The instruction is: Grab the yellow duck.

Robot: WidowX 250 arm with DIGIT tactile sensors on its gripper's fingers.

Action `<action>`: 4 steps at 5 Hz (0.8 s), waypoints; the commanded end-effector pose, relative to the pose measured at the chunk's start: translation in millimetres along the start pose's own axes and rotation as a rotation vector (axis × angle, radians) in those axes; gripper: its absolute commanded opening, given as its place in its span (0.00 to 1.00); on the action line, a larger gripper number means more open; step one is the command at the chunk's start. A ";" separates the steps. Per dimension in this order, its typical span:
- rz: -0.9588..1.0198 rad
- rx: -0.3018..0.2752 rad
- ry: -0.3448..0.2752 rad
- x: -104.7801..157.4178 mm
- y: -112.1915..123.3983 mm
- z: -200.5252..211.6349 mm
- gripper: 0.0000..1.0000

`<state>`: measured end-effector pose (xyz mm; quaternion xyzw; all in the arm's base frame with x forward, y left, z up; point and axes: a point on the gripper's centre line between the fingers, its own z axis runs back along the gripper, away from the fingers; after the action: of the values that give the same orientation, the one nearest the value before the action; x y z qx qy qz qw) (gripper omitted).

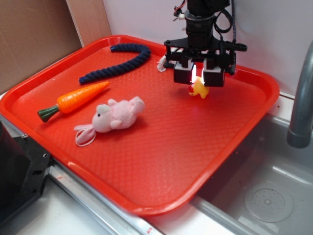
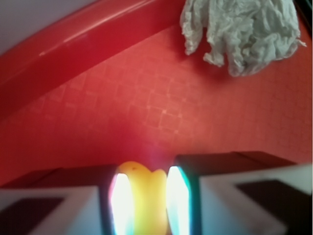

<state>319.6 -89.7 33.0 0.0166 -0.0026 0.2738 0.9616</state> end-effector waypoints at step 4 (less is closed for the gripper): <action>-0.422 -0.171 -0.067 -37.0 92.7 167.0 0.00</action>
<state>233.3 -47.2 193.5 -0.0537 -0.0305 0.0671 0.9958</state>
